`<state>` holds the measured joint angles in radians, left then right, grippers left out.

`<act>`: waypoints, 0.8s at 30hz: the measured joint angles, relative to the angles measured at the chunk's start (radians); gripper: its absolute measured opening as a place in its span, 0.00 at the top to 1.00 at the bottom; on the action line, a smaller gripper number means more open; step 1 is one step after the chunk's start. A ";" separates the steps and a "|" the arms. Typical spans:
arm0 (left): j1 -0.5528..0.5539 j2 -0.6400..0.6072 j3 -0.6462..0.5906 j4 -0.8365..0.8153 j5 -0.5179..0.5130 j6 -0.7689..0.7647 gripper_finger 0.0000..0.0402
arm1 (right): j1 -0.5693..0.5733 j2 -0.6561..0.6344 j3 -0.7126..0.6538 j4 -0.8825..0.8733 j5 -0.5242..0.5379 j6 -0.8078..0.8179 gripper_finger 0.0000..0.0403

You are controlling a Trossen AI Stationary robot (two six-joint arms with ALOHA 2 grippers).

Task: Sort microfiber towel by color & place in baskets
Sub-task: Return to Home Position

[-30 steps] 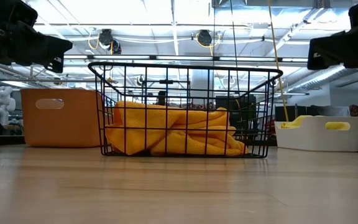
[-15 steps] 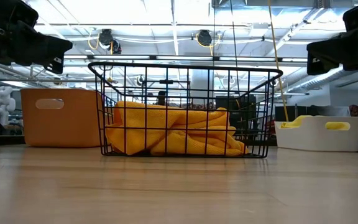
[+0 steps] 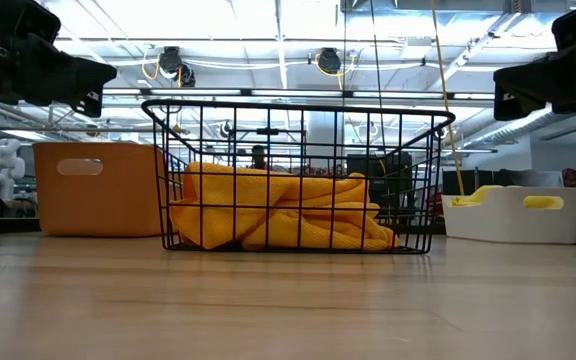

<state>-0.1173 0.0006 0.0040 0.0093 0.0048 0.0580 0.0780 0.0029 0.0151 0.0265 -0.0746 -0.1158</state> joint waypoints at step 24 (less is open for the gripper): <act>0.033 0.000 0.000 0.000 0.001 0.002 1.00 | 0.000 0.000 0.000 -0.001 0.000 0.000 1.00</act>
<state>-0.0843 0.0006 0.0040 0.0093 0.0053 0.0595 0.0780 0.0029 0.0151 0.0254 -0.0746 -0.1162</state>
